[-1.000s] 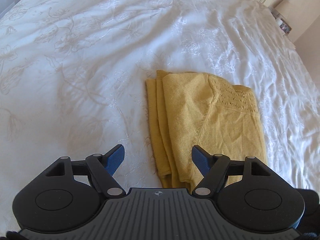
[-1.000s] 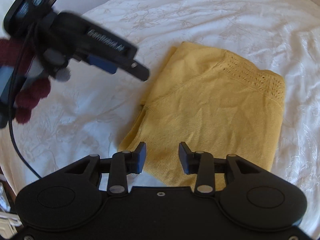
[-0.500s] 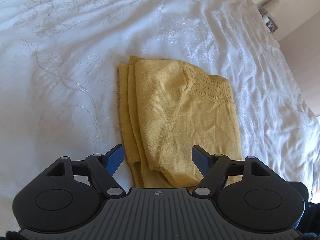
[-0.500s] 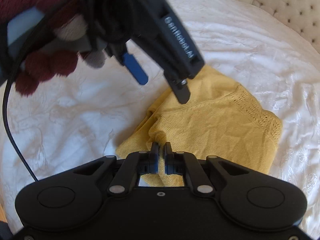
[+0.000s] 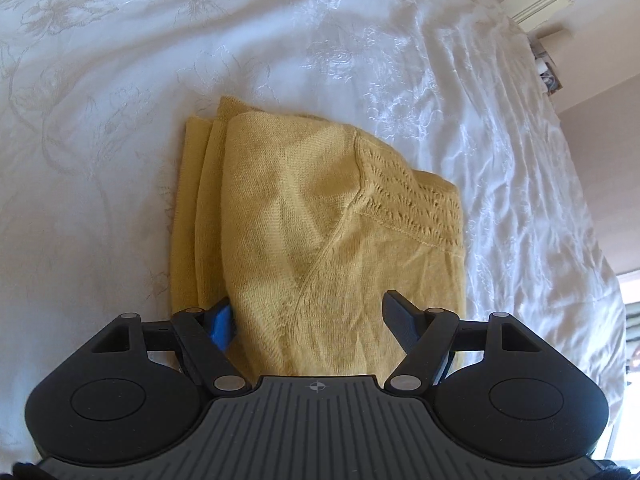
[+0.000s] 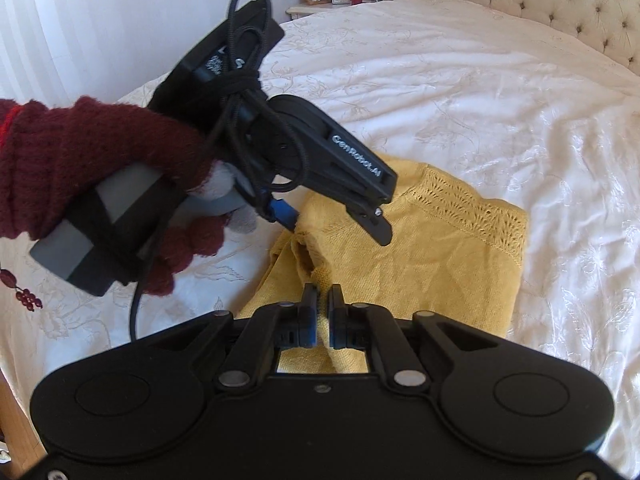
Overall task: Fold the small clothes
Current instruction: 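Pinch the sweater with the right gripper while the left gripper grasps the other side edge, then fold the held side edge across with the left gripper and open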
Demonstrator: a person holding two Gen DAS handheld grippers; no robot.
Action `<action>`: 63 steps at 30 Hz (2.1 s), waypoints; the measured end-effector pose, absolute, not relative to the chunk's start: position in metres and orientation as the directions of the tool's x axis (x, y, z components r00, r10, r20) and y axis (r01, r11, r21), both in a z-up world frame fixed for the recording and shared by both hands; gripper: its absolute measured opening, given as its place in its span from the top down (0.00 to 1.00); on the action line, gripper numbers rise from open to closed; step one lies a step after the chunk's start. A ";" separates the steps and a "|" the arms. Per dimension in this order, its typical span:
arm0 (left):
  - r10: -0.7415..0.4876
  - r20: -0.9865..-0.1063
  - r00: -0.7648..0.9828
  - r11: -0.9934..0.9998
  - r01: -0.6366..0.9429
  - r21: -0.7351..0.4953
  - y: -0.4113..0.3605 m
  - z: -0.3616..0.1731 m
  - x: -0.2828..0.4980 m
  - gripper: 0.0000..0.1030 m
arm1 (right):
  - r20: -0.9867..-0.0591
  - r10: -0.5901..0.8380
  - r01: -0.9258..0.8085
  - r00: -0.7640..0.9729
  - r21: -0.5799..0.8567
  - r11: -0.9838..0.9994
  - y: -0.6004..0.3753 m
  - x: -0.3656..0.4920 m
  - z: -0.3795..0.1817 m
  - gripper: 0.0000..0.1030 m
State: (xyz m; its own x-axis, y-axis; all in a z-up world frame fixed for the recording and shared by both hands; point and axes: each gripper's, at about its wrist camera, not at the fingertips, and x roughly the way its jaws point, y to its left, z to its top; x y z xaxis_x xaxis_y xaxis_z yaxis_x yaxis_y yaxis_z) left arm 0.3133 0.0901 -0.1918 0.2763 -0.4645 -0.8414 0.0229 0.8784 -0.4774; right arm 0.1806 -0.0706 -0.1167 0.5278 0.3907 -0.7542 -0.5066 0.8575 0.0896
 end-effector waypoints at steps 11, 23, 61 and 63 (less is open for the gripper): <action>-0.360 -0.824 0.438 0.933 0.177 -0.314 0.089 -0.163 0.319 0.92 | -0.742 0.434 -0.525 0.510 0.131 0.841 -0.058 0.171 -0.119 0.90; -0.257 -0.899 0.355 0.966 0.082 -0.244 0.125 -0.194 0.323 0.58 | -0.832 0.425 -0.553 0.356 0.179 0.814 -0.035 0.188 -0.167 0.79; -0.121 -0.931 0.344 0.993 0.046 -0.112 0.085 -0.161 0.213 0.33 | -0.764 0.466 -0.270 0.446 0.381 0.884 -0.190 0.188 -0.134 0.21; -0.138 -0.936 0.324 0.990 0.041 -0.131 0.085 -0.168 0.213 0.33 | -0.758 0.475 -0.239 0.447 0.411 0.880 -0.201 0.204 -0.138 0.18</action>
